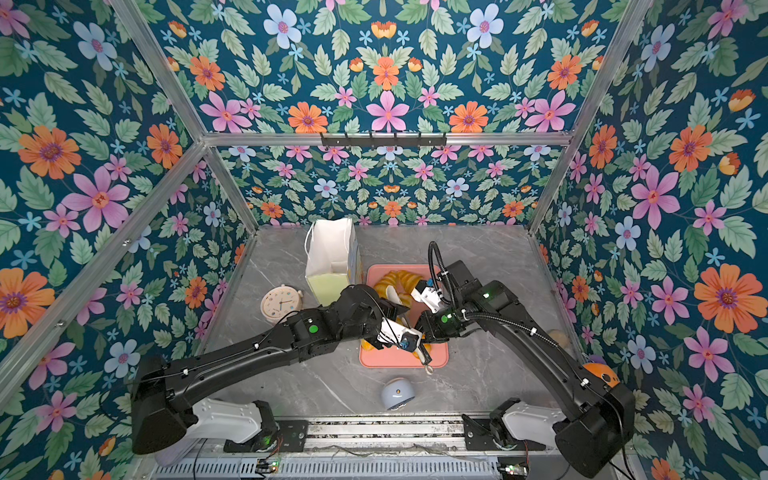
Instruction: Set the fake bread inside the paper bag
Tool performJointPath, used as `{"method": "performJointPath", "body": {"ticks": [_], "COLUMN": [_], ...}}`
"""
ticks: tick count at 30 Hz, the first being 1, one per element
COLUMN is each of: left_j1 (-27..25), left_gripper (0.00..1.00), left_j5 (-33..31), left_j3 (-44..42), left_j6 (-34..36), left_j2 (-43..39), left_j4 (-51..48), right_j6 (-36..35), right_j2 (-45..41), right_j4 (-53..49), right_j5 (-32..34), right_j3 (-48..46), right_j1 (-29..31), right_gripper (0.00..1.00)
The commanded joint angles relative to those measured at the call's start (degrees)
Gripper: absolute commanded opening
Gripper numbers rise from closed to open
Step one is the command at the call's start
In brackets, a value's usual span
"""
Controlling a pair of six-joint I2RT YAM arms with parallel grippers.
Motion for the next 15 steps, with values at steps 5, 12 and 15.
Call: {"method": "performJointPath", "body": {"ticks": [5,12,15], "left_j1": [-0.6,-0.6,-0.6], "left_gripper": [0.5,0.38,0.34], "left_j5": [-3.7,-3.8,-2.7], "left_j3": [-1.5,-2.0,-2.5], "left_j6": [5.9,6.7,6.9], "left_j2": [0.2,0.6,0.1], "left_j4": [6.0,7.4,8.1], "right_j6": [0.7,0.9,1.0], "right_j2": [-0.7,-0.4,-0.3], "right_j4": [2.4,2.6,2.7], "right_j5": [-1.8,-1.3,-0.8], "right_j3": [-0.4,-0.9,-1.1], "right_j1": [0.7,1.0,1.0], "right_gripper": [0.17,0.17,0.18]}}
